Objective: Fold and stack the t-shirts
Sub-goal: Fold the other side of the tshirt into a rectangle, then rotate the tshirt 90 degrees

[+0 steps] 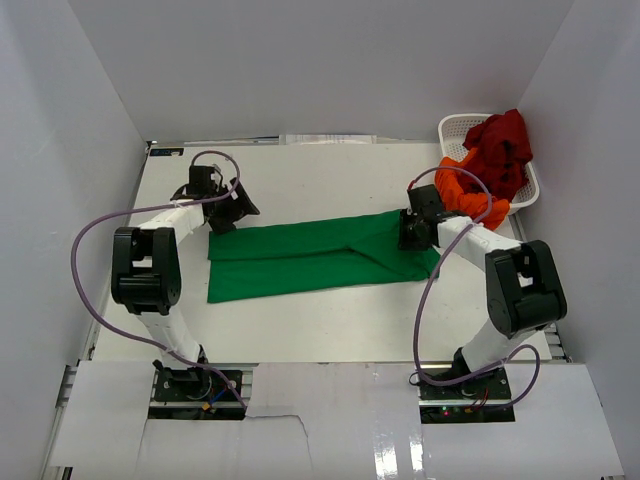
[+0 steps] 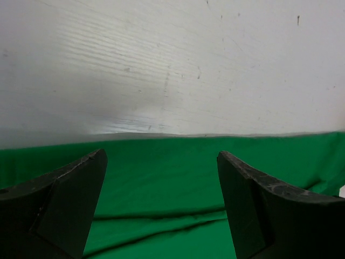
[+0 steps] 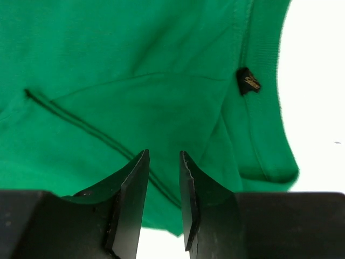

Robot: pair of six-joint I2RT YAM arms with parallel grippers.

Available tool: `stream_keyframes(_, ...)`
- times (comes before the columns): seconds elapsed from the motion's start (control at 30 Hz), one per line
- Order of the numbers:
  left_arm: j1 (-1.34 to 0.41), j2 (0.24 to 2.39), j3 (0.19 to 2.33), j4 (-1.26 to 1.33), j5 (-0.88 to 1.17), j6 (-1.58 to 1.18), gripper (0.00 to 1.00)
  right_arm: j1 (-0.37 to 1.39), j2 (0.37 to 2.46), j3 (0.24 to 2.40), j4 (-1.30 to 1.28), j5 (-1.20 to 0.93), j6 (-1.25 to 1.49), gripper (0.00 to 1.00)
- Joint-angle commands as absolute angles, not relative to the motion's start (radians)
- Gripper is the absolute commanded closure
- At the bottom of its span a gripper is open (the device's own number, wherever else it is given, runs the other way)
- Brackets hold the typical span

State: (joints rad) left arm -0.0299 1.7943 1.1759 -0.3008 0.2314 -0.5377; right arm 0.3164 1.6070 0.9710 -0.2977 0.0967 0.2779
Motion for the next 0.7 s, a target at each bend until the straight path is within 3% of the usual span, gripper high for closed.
stream_keyframes(0.0,-0.043,1.812,1.183,-0.275,0.293,-0.535,0.06,0.318,1.666,0.979,-0.252,0.072,0.301,0.66)
stream_keyframes(0.17,-0.081,1.778,1.115,-0.304,0.233,-0.578,0.06,0.314,1.793,1.054,-0.253,0.068,0.298,0.66)
stream_keyframes(0.4,-0.092,1.554,0.899,-0.337,0.095,-0.673,0.05,0.298,1.926,1.16,-0.247,0.046,0.295,0.67)
stream_keyframes(0.57,-0.104,1.381,0.799,-0.423,-0.009,-0.732,0.04,0.273,2.072,1.317,-0.249,0.011,0.27,0.67)
stream_keyframes(0.67,-0.123,1.283,0.723,-0.439,0.036,-0.77,0.04,0.258,2.176,1.461,-0.249,-0.052,0.262,0.66)
